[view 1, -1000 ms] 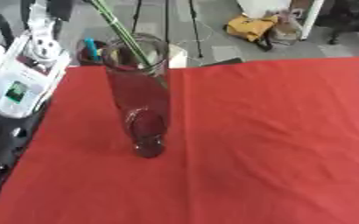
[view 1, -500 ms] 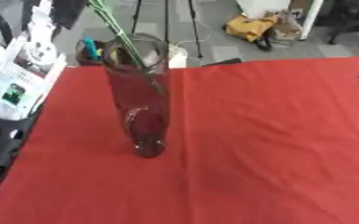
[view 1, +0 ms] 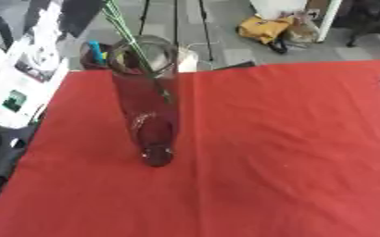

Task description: Arrange flowers into the vase.

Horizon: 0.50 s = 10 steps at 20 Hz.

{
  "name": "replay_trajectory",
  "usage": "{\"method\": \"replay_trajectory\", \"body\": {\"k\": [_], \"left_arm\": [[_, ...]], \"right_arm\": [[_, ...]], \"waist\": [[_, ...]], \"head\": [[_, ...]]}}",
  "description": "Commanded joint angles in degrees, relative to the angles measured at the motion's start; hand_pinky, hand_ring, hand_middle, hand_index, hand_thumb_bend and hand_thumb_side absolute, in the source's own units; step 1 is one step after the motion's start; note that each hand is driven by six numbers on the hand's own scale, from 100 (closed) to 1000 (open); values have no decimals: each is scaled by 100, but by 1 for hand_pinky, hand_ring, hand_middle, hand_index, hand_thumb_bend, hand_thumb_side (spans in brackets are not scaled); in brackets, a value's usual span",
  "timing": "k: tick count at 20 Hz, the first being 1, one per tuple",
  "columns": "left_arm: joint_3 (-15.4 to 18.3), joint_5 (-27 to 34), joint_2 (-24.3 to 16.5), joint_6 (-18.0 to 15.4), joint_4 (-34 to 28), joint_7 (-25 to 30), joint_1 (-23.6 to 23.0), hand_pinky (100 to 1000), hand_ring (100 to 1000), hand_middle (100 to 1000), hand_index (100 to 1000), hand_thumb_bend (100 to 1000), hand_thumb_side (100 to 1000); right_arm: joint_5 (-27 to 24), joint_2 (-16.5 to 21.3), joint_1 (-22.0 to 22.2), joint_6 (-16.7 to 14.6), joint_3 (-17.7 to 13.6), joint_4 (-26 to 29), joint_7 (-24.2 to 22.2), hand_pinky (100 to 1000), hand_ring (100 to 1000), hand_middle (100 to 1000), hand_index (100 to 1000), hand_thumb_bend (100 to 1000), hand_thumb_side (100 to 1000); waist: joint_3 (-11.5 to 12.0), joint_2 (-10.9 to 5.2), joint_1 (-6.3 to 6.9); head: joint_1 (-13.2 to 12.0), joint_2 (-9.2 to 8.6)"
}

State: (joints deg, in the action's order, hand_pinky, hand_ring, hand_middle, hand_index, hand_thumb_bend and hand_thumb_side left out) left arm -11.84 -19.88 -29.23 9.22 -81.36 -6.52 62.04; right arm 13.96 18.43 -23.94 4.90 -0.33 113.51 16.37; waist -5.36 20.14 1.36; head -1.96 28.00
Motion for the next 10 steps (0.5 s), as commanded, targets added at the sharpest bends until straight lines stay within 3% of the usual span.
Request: {"method": "replay_trajectory", "body": {"k": [1,10], "left_arm": [[-22,-171,-190,-16,-46,252,89,472,523,538,493,100,980],[-33,-552,-287,-76,-78,1002,48,544,593,603,608,100,1000]], "right_arm": [[-45,59,-37,-1,-46,108,23,677,802,498,726,100,1000],[-52,62,-21,7,-54,108,45,677,802,497,726,100,1000]], "waist": [[2,-167,-1],[22,-178,-3]], "head": [[13,-8],[33,10]]}}
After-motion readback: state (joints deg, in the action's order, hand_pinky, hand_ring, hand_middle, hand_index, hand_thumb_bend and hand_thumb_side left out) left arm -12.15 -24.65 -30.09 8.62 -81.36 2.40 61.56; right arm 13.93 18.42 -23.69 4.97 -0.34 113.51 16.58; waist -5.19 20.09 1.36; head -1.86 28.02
